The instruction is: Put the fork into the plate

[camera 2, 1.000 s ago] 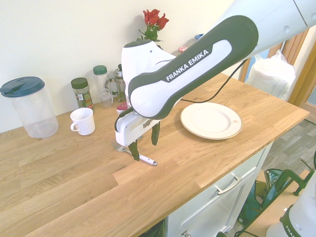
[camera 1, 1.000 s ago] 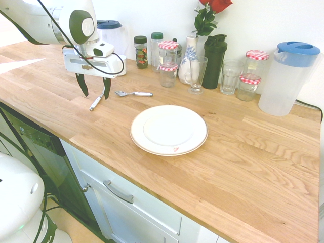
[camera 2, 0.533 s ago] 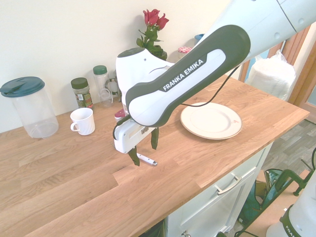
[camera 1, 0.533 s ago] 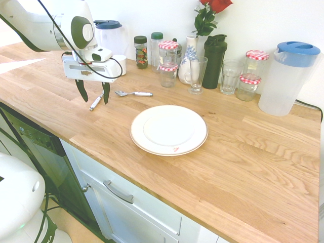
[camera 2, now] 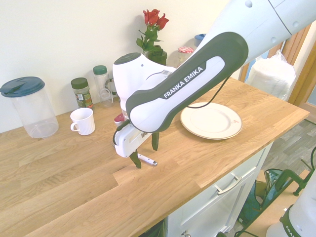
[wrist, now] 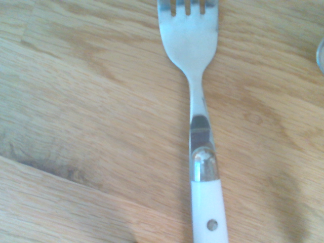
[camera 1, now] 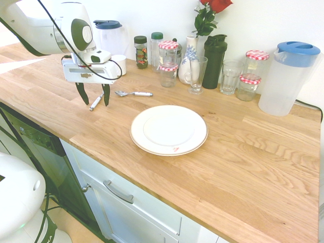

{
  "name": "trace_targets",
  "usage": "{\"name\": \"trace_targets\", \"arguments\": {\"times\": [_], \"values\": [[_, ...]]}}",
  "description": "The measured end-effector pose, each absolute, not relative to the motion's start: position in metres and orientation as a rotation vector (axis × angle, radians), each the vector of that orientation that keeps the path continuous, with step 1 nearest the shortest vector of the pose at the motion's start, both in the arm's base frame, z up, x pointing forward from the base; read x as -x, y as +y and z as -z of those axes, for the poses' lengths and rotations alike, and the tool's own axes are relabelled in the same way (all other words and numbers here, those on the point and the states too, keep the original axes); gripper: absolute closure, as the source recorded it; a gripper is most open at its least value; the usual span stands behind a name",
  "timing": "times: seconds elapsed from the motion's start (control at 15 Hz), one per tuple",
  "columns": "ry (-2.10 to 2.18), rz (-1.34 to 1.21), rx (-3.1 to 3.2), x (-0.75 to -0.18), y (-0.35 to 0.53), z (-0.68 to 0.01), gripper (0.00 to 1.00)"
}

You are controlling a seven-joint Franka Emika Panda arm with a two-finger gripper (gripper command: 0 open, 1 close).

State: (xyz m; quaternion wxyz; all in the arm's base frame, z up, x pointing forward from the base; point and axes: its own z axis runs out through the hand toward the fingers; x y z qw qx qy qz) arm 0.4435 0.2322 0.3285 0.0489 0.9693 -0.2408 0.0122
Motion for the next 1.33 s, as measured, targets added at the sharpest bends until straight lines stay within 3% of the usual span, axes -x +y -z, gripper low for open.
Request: {"name": "trace_targets", "arguments": {"times": [1.33], "values": [[-0.724,0.013,-3.022,-0.452,0.223,-0.327,1.0]]}}
